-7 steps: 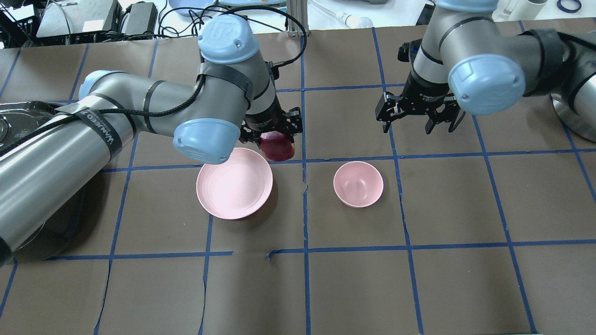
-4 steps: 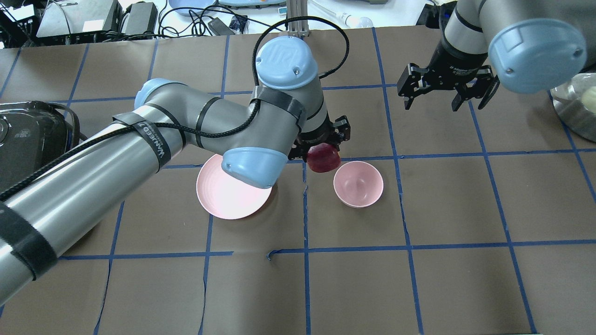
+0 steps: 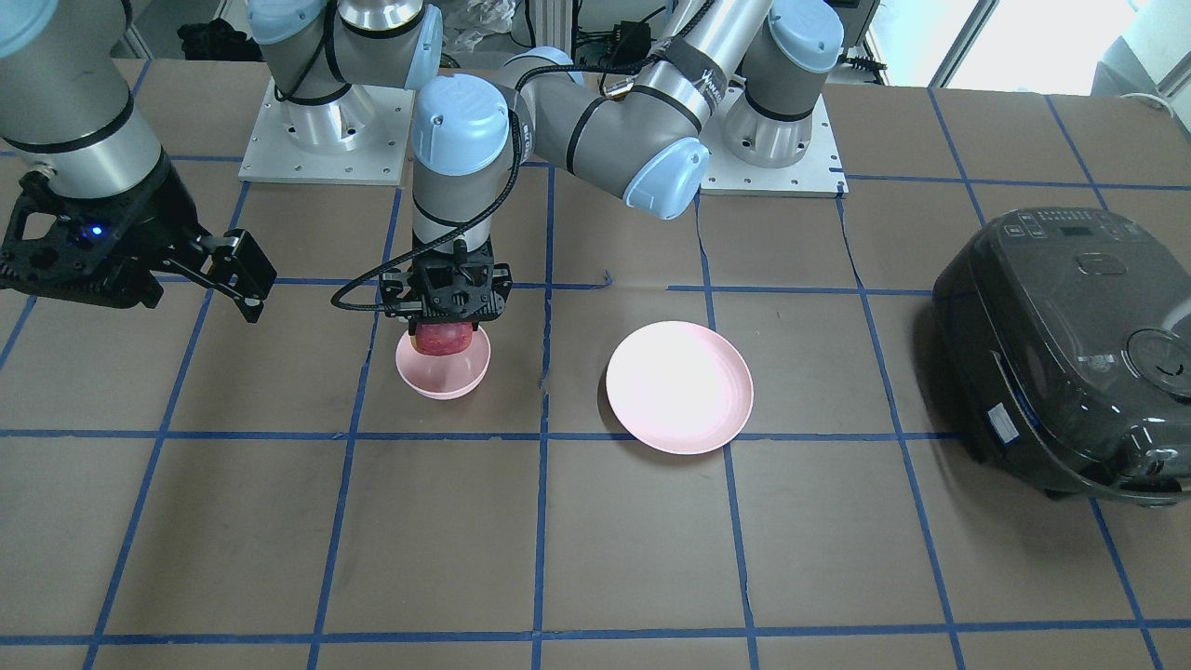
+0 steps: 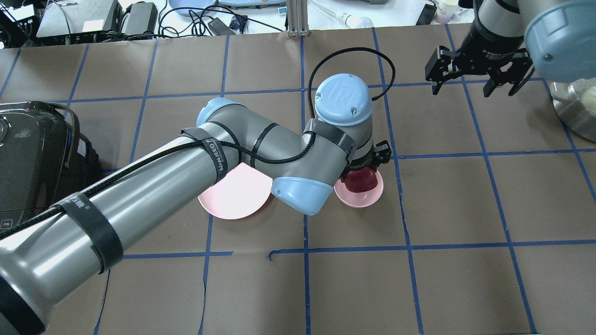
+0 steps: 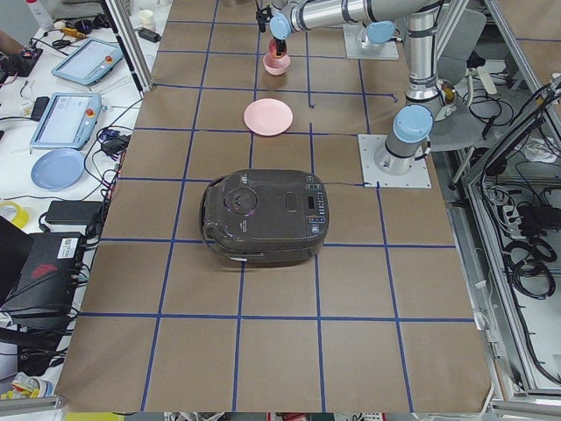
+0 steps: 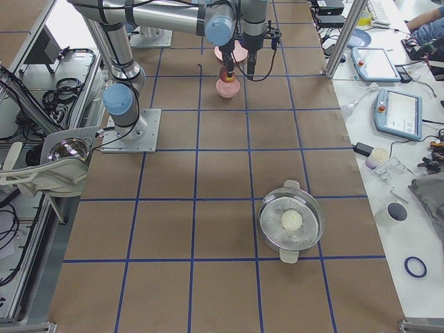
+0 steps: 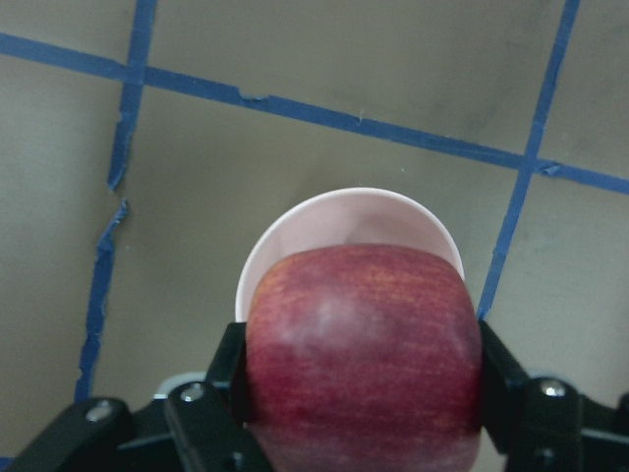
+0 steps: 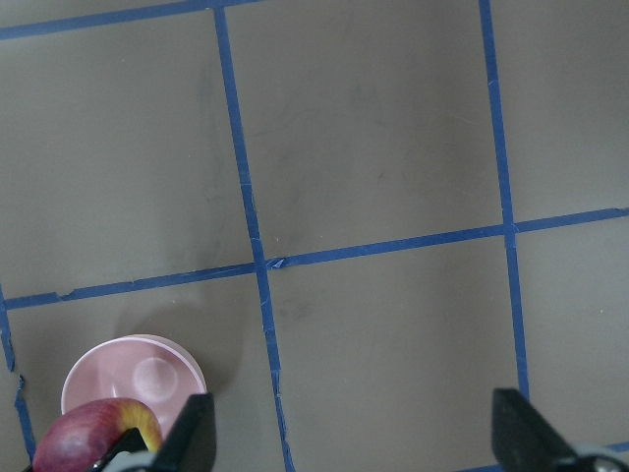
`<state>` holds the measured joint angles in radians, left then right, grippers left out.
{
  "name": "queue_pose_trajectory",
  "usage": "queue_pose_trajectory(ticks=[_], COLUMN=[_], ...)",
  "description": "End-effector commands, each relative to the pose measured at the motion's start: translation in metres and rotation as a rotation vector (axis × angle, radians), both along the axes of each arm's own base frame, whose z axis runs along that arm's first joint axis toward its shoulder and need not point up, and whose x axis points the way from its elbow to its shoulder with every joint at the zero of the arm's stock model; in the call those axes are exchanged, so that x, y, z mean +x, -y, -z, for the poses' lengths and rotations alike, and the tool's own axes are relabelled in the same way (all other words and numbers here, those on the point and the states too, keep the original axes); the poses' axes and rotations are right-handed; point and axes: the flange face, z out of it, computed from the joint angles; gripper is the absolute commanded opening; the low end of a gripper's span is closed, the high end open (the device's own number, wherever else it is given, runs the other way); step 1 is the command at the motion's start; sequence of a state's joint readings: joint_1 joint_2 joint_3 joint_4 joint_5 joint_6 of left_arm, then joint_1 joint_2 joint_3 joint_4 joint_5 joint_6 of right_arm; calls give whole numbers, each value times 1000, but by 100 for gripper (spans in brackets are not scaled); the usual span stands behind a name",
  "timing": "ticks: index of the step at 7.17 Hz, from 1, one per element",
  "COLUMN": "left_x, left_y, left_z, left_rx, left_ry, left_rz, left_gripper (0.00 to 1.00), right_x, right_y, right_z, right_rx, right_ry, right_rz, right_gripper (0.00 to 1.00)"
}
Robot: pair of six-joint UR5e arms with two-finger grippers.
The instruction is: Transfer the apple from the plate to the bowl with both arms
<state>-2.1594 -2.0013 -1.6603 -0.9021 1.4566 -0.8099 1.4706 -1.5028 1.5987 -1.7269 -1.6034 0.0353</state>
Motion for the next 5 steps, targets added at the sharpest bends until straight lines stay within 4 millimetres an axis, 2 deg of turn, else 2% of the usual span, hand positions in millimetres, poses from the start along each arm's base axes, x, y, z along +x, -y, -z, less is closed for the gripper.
queue_pose_trajectory(ticks=[1,2,3,4,5], left_x=[-6,-7,-7,-6,-3], left_y=[3,4,4,3,0], left_z=[27,34,35,36,22], left_rx=[18,26,28,29,9], left_ry=[27,33,35,36,29], left_rz=[52,54,57,60,85], left_gripper=[46,59,85,100,100], right_x=[-1,-1,0,-1,0], right_y=[0,0,-1,-3,-4], right_z=[-2,-6,-7,-11,-15], right_rx=[-3,-11,-15,-23,-30], right_ry=[-1,-1,0,-7,-5], right_rz=[1,15,13,15,14], right_gripper=[100,100,100,100,100])
